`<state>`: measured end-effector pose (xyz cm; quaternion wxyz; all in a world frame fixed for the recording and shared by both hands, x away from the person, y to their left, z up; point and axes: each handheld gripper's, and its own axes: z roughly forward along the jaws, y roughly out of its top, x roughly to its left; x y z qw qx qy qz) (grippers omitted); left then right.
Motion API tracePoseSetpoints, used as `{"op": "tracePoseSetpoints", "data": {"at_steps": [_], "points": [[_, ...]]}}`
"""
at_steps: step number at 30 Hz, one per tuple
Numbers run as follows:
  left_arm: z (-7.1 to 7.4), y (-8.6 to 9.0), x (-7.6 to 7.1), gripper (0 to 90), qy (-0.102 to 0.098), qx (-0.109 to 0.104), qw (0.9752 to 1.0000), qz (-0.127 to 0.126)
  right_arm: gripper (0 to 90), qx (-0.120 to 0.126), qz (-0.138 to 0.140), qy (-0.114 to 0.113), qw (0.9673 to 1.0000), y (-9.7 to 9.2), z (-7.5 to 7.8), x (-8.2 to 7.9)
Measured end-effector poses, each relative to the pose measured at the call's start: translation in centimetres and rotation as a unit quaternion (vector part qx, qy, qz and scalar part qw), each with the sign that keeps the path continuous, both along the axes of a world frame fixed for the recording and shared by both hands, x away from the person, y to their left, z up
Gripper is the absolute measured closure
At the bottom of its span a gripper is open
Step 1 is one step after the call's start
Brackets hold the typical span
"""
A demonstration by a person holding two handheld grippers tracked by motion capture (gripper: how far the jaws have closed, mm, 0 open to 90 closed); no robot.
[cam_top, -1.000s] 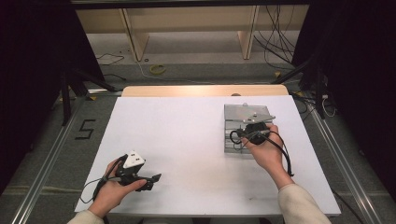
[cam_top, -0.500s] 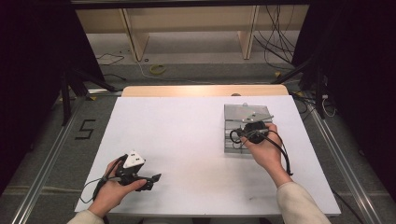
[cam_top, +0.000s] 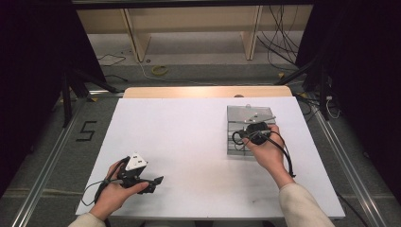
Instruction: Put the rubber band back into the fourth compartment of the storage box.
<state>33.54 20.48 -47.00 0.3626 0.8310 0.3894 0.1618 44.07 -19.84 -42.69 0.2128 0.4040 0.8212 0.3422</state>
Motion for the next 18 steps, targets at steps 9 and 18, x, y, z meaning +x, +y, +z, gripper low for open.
{"op": "tracePoseSetpoints", "data": {"at_steps": [9,18], "points": [[0.00,-0.01,0.02,16.8,0.000,0.001,1.0000,-0.001,87.8,-0.002,0.001,0.004,1.0000,0.23,-0.25,0.22],[0.00,-0.01,0.03,16.8,0.000,0.002,1.0000,-0.002,87.8,-0.003,0.002,0.007,1.0000,0.32,-0.41,0.40]]}}
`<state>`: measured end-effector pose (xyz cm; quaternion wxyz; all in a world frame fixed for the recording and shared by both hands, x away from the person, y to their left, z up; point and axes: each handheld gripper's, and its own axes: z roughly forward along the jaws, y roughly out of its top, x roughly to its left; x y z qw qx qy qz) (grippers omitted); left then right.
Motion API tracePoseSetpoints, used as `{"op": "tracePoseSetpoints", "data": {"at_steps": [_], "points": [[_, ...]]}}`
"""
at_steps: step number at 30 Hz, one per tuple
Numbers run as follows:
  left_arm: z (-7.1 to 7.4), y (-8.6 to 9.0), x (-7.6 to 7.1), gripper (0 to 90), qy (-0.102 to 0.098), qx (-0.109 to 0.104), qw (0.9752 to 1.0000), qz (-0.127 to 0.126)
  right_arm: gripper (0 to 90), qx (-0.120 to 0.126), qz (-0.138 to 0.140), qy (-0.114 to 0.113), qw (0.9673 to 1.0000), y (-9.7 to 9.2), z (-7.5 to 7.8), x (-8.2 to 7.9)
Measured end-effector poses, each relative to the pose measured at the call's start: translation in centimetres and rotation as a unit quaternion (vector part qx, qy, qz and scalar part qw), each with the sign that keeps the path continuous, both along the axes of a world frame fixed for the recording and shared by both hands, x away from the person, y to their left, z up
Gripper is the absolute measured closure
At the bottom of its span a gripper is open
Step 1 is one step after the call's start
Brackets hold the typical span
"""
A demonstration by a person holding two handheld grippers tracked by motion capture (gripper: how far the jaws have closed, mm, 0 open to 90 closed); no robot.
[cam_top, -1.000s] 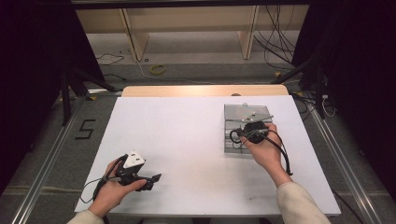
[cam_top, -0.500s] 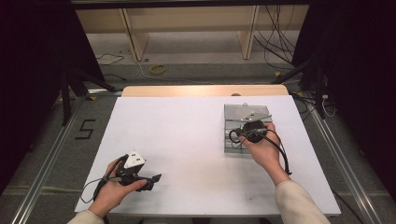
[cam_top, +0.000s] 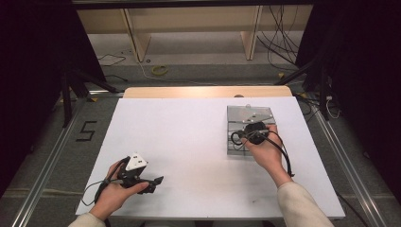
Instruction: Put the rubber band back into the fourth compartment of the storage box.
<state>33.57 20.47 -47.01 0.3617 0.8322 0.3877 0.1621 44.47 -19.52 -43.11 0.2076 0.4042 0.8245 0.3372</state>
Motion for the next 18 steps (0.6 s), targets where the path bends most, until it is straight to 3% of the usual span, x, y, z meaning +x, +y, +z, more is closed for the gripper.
{"op": "tracePoseSetpoints", "data": {"at_steps": [18], "points": [[0.03,0.03,-0.03,16.8,0.000,-0.002,1.0000,0.001,87.6,-0.023,0.001,0.000,0.9997,0.43,-0.67,0.31]]}}
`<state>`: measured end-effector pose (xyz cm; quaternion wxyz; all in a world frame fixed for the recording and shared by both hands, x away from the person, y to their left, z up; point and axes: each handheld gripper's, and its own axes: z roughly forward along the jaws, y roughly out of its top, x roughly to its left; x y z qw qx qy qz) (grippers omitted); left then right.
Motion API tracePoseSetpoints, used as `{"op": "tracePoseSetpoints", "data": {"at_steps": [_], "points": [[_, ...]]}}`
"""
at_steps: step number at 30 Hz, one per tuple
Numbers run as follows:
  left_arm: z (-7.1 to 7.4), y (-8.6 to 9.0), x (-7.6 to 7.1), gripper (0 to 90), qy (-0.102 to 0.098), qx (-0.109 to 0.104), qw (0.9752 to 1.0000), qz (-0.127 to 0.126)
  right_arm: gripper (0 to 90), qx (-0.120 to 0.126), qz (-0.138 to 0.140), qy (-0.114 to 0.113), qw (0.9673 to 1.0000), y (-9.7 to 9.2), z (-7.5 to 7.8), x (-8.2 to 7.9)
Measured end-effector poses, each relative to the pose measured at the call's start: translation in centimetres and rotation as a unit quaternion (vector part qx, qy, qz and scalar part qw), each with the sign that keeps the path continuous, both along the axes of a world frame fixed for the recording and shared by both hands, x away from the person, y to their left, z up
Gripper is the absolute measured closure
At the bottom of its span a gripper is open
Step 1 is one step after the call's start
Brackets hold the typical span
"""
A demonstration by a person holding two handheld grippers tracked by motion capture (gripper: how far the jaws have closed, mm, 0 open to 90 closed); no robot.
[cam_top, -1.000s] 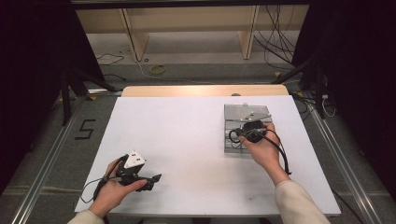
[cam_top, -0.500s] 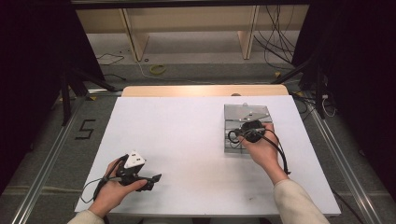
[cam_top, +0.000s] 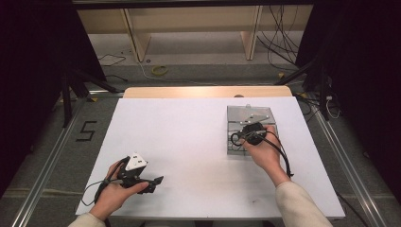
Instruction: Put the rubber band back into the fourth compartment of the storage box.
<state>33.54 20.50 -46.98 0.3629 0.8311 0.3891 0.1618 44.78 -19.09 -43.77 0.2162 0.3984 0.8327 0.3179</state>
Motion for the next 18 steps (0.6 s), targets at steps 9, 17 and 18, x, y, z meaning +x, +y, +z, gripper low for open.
{"op": "tracePoseSetpoints", "data": {"at_steps": [9,17,18], "points": [[0.00,0.02,-0.01,16.9,-0.001,-0.002,1.0000,0.001,87.4,-0.014,0.000,0.000,0.9999,0.22,-0.45,0.17],[0.02,0.03,-0.02,16.9,-0.001,-0.003,1.0000,0.001,87.4,-0.027,0.004,0.000,0.9996,0.54,-0.84,0.22],[0.02,0.03,-0.02,16.9,-0.001,-0.003,1.0000,0.001,87.4,-0.027,0.004,0.000,0.9996,0.54,-0.84,0.22]]}}
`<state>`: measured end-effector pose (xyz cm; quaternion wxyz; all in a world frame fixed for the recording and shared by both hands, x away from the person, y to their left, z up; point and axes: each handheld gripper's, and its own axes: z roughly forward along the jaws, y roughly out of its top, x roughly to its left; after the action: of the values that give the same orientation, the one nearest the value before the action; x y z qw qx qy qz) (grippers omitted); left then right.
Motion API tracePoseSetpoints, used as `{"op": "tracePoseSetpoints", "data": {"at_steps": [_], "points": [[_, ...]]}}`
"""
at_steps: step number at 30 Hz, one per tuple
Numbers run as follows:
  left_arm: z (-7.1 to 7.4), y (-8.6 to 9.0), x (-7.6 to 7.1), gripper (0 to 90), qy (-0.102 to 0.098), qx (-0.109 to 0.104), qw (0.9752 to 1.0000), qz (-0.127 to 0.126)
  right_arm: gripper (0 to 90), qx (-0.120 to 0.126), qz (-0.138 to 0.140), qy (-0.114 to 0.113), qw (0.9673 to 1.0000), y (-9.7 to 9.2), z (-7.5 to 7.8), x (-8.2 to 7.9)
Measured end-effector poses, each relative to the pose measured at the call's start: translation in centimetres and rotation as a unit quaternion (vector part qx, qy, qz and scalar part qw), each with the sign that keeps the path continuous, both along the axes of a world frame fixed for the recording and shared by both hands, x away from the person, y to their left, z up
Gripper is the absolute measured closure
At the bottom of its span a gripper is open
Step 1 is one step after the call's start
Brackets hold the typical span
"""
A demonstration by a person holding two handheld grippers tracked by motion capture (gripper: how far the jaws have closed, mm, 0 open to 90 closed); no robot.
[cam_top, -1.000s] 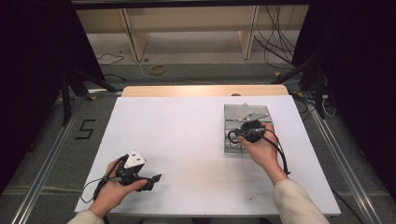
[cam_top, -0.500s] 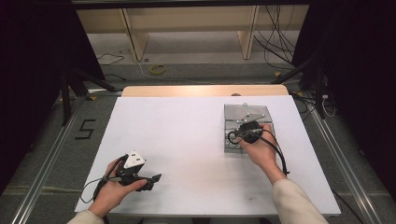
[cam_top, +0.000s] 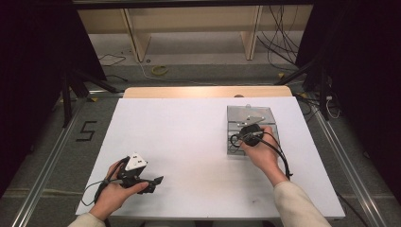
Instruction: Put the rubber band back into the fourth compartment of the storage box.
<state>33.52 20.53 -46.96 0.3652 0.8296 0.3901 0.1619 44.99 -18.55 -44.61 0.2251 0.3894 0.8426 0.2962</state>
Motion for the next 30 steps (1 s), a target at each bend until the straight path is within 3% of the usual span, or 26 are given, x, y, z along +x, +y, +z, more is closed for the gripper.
{"op": "tracePoseSetpoints", "data": {"at_steps": [30], "points": [[-0.02,0.00,0.03,16.9,0.000,-0.001,1.0000,0.000,87.4,-0.015,0.009,0.013,0.9998,0.65,-0.82,-0.01]]}}
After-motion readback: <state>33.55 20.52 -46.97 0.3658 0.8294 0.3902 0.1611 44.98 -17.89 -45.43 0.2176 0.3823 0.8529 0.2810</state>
